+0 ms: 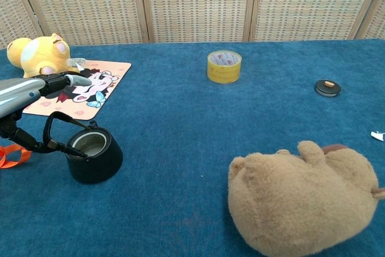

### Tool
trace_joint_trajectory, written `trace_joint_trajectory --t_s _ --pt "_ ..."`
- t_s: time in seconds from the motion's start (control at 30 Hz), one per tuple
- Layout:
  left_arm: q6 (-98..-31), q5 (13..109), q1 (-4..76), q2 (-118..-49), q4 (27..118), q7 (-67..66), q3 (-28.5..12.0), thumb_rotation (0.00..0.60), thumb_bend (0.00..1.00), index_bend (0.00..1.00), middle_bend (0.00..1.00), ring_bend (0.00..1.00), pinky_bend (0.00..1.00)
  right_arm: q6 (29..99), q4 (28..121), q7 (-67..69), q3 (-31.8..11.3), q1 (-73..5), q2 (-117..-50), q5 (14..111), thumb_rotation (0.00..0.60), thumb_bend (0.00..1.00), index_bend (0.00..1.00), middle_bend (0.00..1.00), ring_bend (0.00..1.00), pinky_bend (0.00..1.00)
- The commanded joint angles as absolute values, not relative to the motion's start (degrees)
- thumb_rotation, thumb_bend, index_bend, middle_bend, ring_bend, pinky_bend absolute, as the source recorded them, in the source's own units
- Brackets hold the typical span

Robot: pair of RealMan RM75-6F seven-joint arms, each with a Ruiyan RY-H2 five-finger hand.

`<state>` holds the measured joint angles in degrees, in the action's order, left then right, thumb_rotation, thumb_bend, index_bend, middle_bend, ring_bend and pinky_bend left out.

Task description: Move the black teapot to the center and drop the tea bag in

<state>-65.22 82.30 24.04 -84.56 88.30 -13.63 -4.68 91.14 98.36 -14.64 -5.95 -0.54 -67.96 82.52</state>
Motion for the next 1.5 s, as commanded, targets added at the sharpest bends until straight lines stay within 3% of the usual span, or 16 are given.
trace_joint_trajectory --t_s 0.03,0.47,1.0,1.17,1.5 --pt "-64.91 82.49 24.51 -84.63 88.67 -13.55 -4.67 0.600 0.26 0.14 0.00 0.00 0.00 91.05 98.33 -14.58 -5.96 -0.51 -67.93 82.40 0.600 0.38 0.26 0.18 0.05 0.23" --pt "-63.60 81.04 26.39 -85.40 89.31 -15.45 -4.96 0.600 0.30 0.44 0.04 0.00 0.00 91.07 98.40 -14.37 -6.00 -0.25 -67.72 82.13 0.600 0.38 0.26 0.18 0.05 0.23" --pt "-63.64 79.01 26.52 -84.73 89.12 -14.28 -4.63 0.600 0.60 0.62 0.08 0.00 0.00 90.90 98.80 -14.98 -6.34 -0.39 -67.74 81.83 0.600 0.38 0.26 0.18 0.05 0.23" --pt "-64.33 79.45 26.57 -84.68 89.09 -13.79 -4.61 0.600 0.62 0.70 0.12 0.00 0.00 91.04 98.95 -15.02 -6.37 -0.30 -67.66 81.80 0.600 0.38 0.26 0.19 0.05 0.23" --pt "-64.70 79.90 27.99 -83.78 90.20 -12.44 -6.26 0.600 0.62 0.71 0.12 0.00 0.00 91.34 99.18 -14.80 -6.43 -0.03 -67.33 81.71 0.600 0.38 0.26 0.19 0.05 0.23"
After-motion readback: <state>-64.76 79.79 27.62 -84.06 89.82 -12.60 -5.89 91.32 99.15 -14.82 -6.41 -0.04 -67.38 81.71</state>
